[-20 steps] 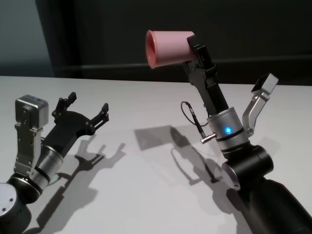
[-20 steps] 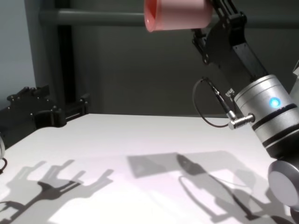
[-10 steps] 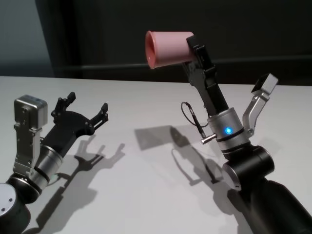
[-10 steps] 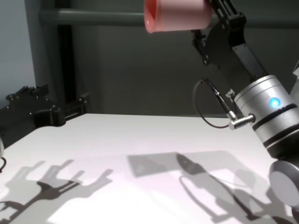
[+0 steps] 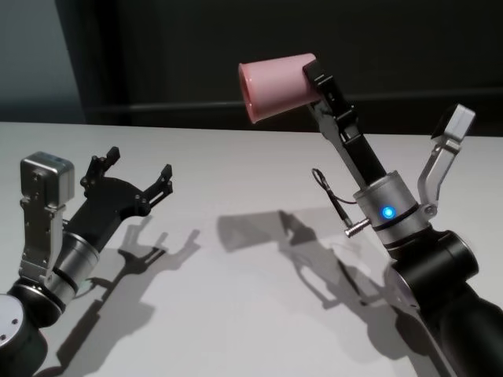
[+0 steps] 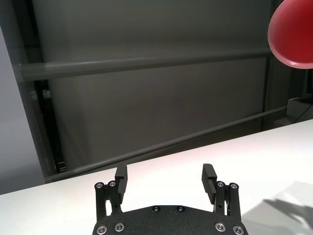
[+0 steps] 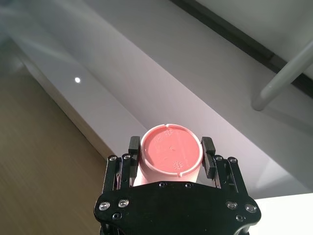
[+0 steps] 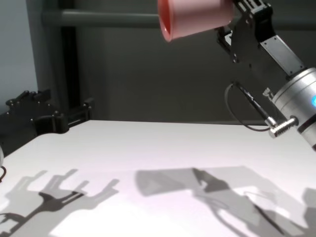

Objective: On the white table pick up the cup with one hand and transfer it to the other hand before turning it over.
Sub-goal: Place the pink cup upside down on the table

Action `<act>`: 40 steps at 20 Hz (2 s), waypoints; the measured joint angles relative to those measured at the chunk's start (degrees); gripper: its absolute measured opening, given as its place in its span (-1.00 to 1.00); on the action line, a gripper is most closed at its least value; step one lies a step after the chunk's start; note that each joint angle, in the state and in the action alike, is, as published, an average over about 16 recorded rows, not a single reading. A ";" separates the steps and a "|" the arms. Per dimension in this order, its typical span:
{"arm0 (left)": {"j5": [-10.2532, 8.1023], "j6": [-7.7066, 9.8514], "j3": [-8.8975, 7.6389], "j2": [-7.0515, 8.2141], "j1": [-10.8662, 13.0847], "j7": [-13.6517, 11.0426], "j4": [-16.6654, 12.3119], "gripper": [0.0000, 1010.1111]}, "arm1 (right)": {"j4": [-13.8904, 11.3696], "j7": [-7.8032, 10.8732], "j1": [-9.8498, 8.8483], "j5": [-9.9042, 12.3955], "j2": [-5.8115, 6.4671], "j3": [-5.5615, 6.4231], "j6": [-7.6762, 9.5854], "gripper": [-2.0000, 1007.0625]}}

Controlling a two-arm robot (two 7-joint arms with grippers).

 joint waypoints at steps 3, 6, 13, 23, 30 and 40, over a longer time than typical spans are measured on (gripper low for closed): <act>-0.01 -0.01 0.00 0.01 0.01 0.02 -0.02 0.98 | -2.75 -2.51 -0.73 -3.57 2.22 -1.36 -2.33 0.46; -0.03 -0.03 0.00 0.02 0.02 0.04 -0.03 0.98 | -4.99 -5.40 -1.16 -7.99 4.37 -2.94 -5.02 0.46; -0.05 -0.05 0.00 0.05 0.03 0.07 -0.06 0.98 | -8.15 -12.76 -1.36 -19.36 8.05 -6.46 -10.61 0.46; -0.06 -0.07 0.00 0.07 0.03 0.07 -0.08 0.98 | -9.18 -22.62 -1.10 -34.08 9.92 -10.00 -13.72 0.46; -0.06 -0.07 0.00 0.07 0.03 0.07 -0.08 0.98 | -8.00 -26.12 -0.60 -40.39 9.82 -11.47 -12.84 0.46; -0.06 -0.07 0.00 0.07 0.03 0.07 -0.08 0.98 | -5.99 -27.43 0.18 -45.13 9.24 -12.56 -11.19 0.46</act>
